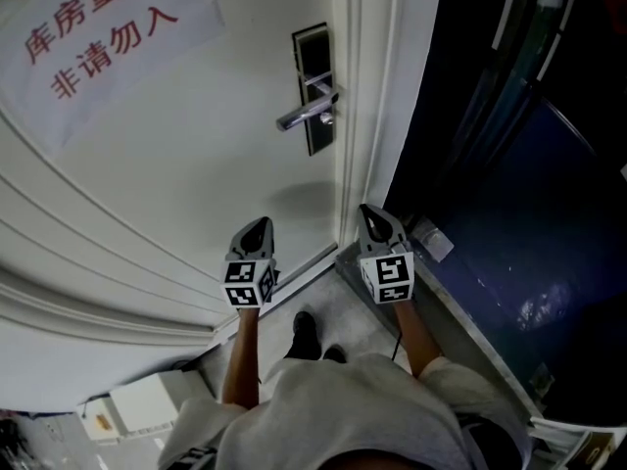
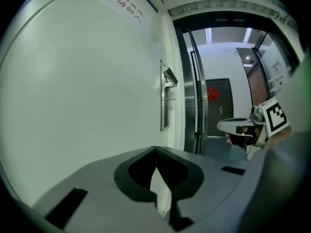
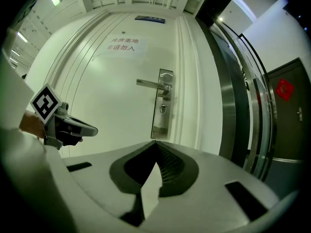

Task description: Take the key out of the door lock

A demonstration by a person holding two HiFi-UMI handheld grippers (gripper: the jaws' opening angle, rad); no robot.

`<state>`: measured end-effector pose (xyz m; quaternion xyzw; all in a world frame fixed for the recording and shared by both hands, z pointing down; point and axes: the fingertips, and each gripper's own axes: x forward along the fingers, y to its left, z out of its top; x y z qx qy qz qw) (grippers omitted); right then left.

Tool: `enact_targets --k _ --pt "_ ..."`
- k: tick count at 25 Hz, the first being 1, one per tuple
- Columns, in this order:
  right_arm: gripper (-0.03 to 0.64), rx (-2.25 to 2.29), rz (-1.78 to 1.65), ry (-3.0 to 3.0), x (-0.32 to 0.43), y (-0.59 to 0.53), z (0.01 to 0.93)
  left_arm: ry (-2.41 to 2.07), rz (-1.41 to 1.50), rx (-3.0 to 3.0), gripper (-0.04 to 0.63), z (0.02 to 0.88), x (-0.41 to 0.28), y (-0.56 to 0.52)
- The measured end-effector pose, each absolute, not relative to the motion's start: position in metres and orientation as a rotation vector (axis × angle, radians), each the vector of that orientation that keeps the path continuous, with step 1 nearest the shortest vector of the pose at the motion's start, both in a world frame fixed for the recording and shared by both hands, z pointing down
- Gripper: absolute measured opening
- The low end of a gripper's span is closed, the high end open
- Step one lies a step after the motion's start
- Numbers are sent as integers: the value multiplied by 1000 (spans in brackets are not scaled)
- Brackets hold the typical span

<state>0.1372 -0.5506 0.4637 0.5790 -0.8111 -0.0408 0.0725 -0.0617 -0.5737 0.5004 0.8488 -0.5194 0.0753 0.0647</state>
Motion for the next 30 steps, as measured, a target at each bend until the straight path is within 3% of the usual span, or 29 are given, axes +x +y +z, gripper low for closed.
enact_targets --k 22,30 --pt "23 1765 -322 -2396 105 -631 416 -1393 147 2729 18 474 -37 -632" --pt "23 1624 -642 -2238 100 -650 391 -1386 147 2718 18 477 -41 -632"
